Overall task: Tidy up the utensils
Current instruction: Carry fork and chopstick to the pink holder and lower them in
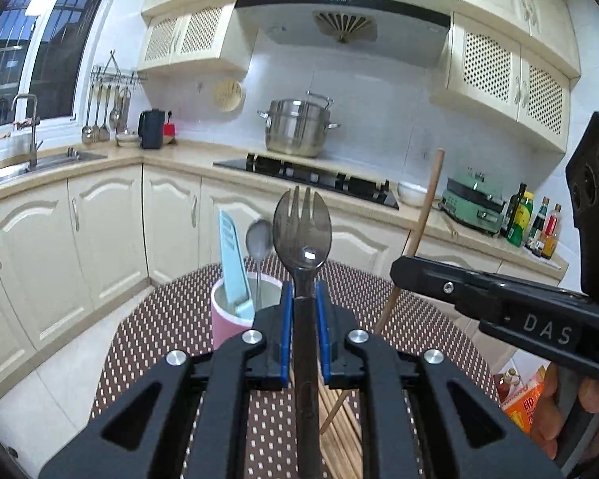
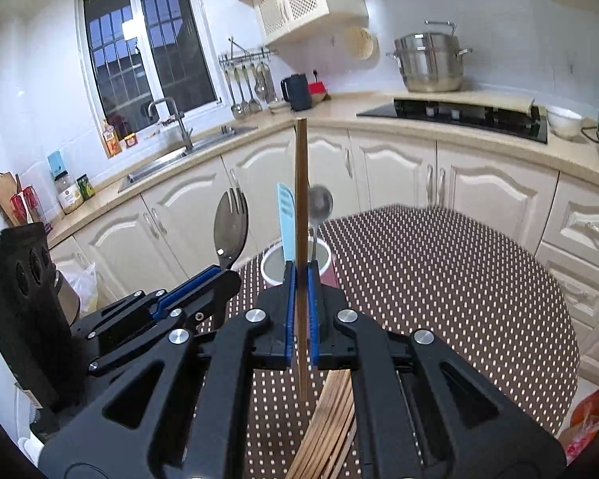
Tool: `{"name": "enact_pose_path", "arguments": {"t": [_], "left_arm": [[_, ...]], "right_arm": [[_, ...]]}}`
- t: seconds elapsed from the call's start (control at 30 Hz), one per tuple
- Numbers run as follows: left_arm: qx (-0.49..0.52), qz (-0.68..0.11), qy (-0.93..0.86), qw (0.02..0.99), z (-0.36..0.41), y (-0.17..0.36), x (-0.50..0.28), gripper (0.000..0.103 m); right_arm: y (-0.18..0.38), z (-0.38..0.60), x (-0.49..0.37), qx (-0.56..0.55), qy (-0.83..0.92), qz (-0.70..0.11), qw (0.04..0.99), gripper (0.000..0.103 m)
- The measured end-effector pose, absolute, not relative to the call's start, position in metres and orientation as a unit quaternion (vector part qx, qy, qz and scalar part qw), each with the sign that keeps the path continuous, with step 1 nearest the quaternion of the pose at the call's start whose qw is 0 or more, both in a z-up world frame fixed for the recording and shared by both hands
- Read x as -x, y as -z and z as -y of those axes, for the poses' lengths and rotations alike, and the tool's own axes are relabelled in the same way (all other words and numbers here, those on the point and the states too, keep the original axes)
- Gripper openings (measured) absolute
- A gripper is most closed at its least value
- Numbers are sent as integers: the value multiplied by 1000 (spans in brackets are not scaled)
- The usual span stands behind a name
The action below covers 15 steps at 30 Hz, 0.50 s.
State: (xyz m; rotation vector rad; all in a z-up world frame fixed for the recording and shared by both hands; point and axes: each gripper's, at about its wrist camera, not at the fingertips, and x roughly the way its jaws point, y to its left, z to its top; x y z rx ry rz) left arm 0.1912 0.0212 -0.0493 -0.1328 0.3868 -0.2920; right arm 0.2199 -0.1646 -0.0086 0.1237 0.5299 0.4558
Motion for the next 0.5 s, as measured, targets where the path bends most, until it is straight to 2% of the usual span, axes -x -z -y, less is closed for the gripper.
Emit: {"name": "enact_pose_path", "arguments": {"t": [0.5], "left_arm": [[117, -65, 139, 981, -42, 23, -238, 11]], "right_arm": [[-44, 151, -257, -53, -234, -193, 951, 6]]}}
